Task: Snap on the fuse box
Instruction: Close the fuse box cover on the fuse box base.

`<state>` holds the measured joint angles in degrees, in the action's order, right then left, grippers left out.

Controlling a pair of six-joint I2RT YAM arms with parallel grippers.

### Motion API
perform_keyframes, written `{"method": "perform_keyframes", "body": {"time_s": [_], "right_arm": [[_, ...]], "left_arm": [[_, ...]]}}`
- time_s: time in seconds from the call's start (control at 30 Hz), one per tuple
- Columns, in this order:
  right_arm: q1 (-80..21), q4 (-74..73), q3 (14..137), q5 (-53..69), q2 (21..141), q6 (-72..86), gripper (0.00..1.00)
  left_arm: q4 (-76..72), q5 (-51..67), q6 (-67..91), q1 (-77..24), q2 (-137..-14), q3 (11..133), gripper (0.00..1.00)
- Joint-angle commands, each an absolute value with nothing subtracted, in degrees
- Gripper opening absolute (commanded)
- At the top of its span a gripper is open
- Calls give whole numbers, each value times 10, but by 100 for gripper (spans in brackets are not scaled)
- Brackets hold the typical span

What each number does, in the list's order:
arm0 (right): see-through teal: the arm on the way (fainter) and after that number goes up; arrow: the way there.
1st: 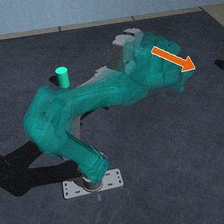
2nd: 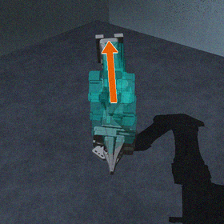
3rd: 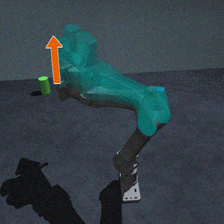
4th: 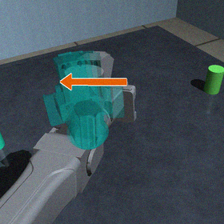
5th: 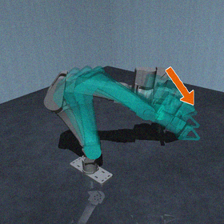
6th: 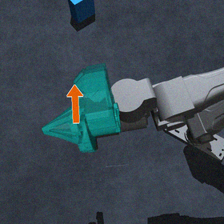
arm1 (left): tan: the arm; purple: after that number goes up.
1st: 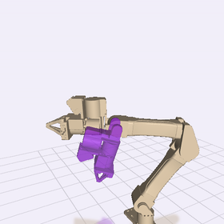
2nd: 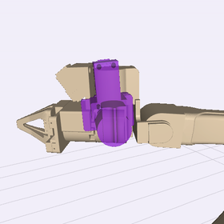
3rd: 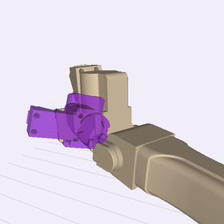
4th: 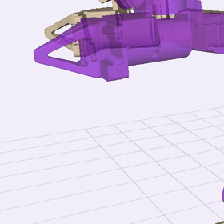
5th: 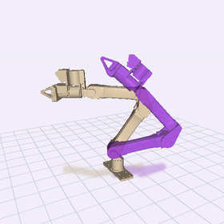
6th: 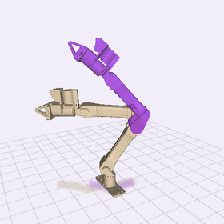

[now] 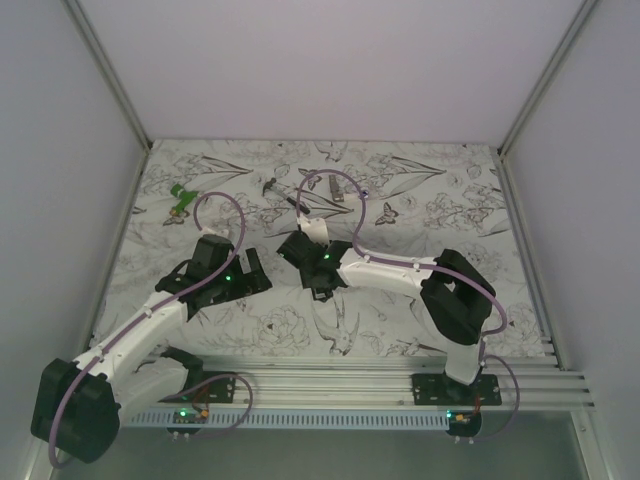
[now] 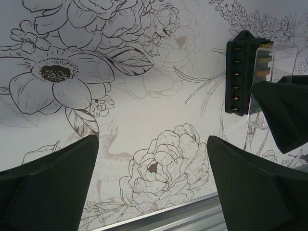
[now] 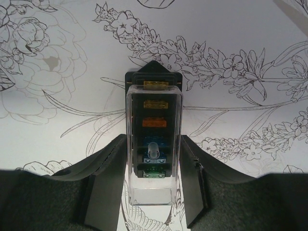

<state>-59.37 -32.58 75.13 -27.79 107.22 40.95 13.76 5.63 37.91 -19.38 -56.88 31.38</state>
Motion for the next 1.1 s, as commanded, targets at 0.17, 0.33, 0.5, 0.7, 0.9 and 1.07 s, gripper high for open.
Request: {"method": "perform_keyframes", "body": {"time_s": [0.17,0.33,0.5,0.7,0.9,1.07], "right_arm": [[-591,-297,771,-293,1087,405,50],[-584,-298,771,-278,1095,403,50],[-579,-300,764,-263,1104,403,53],[-575,-290,758,-241,1095,389,60],[-569,-255,735,-213,1037,361,74],[-514,-195,667,-96,980,342,74]], "left_arm": [[154,52,382,-190,-565,306,100],[153,53,382,-190,-565,307,100],[153,53,382,-190,-566,307,100],[153,59,383,-190,-568,308,100],[131,116,394,-192,-581,322,99],[94,151,414,-210,-616,349,94]]}}
